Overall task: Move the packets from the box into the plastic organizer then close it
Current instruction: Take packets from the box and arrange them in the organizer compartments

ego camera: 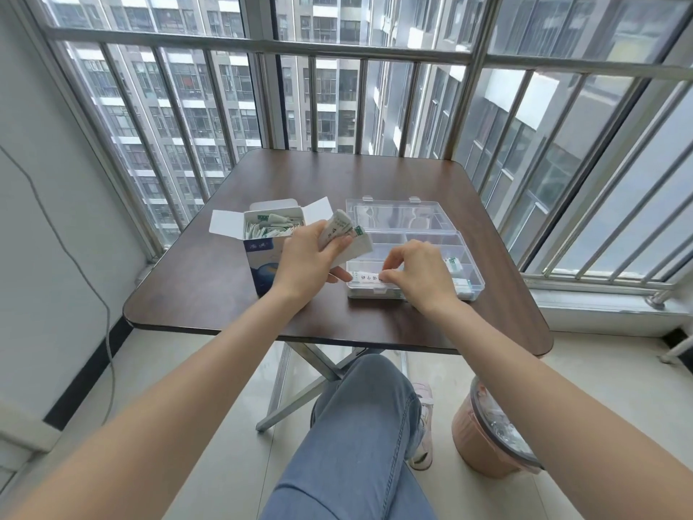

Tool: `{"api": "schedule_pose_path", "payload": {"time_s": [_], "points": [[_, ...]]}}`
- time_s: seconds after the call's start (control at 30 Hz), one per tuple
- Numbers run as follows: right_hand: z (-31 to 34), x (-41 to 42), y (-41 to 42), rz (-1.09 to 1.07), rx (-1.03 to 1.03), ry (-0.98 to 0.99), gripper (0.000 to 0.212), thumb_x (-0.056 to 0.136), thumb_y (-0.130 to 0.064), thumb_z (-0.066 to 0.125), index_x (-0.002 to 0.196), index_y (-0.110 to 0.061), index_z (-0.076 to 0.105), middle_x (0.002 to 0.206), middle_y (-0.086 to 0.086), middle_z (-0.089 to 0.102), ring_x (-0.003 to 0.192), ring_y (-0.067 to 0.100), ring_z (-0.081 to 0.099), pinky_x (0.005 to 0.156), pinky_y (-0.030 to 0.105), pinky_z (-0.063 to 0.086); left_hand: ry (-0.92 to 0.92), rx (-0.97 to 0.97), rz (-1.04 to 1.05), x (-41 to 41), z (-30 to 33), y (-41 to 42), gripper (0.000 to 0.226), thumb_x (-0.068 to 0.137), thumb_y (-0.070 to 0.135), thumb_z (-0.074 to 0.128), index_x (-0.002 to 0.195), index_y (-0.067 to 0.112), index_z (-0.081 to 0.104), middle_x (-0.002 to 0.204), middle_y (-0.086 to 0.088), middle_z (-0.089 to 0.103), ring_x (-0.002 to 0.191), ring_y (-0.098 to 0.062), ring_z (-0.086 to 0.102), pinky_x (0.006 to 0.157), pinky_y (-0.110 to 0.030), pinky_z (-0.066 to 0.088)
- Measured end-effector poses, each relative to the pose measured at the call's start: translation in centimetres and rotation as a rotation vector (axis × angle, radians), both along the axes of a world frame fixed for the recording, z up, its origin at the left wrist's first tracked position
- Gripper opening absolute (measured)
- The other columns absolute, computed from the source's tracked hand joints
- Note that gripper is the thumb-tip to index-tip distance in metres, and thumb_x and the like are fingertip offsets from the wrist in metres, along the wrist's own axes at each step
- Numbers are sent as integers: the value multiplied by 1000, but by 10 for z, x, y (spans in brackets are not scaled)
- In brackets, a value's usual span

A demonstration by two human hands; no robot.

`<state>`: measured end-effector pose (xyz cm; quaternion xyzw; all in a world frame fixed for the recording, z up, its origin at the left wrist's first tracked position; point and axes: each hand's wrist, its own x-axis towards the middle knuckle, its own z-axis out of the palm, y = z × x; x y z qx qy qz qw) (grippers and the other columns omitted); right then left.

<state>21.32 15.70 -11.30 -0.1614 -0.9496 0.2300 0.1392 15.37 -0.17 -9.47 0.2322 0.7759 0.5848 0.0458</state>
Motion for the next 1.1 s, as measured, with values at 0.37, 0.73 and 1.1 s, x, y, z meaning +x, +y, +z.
{"api": "schedule_pose_path", "payload": {"time_s": [0.37, 0.73, 1.1], "points": [[33, 10, -10, 28, -1309, 29, 26, 89, -36, 60, 84, -10, 57, 51, 3, 61, 38, 8, 48, 43, 14, 43, -22, 52, -85, 2, -4, 2, 4, 92, 17, 60, 91, 21, 61, 84, -4, 66, 50, -21, 67, 38, -18, 43], [30, 6, 6, -32, -1299, 106, 8, 89, -7, 61, 81, -4, 62, 67, 6, 69, 58, 11, 66, 54, 13, 52, 20, 36, 6, 2, -2, 4, 12, 96, 25, 52, 99, 15, 59, 89, -3, 70, 55, -19, 69, 43, -20, 48], [11, 6, 8, -16, -359, 20, 12, 81, -3, 61, 83, -14, 65, 66, 6, 63, 57, 13, 57, 62, 21, 44, 64, -1, 69, 0, -4, 1, 14, 98, 24, 49, 99, 13, 57, 88, -4, 71, 52, -20, 67, 41, -19, 45]]}}
